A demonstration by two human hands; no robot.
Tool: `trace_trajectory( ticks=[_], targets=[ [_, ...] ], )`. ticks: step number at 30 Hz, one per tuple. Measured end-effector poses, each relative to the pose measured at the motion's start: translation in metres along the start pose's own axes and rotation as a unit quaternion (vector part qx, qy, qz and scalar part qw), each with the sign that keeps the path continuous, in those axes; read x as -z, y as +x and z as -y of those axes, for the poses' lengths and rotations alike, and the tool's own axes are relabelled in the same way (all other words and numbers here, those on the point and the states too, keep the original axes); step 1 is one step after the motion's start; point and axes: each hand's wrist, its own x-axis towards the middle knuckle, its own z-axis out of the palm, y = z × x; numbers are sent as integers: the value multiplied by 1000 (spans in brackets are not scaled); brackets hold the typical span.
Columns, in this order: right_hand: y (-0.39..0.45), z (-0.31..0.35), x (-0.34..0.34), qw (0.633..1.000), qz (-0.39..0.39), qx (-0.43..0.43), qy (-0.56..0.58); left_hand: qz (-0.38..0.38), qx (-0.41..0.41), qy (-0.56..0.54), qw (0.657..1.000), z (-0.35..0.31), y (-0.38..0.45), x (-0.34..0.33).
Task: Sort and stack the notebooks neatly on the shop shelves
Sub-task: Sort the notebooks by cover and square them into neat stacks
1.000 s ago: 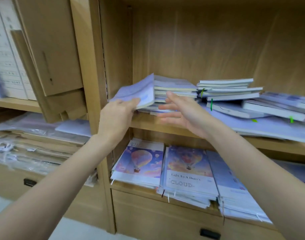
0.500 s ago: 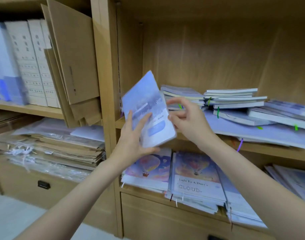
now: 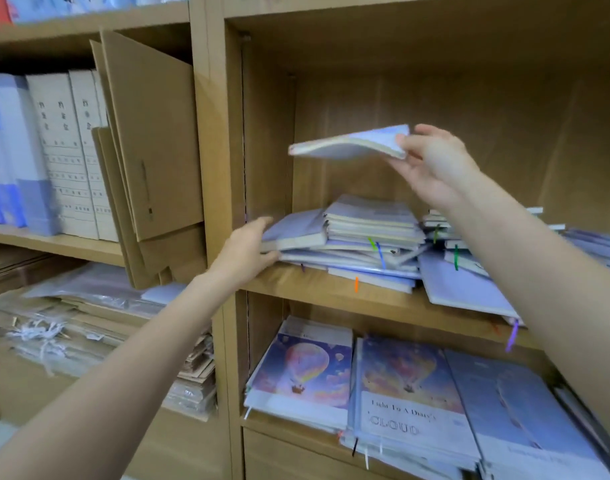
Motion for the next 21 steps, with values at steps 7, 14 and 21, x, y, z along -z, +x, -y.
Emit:
trace_trajectory(
  ticks=[7, 14, 21],
  targets=[
    [13, -5, 30, 986, -75, -5, -150, -28, 16, -19, 999, -4, 14, -28],
    [5, -41, 49, 603, 207, 120, -761, -56, 3, 11, 998, 3, 22, -39],
    [10, -55, 48, 632, 77, 213, -741, -59, 28, 28, 997, 6, 22, -37]
  ],
)
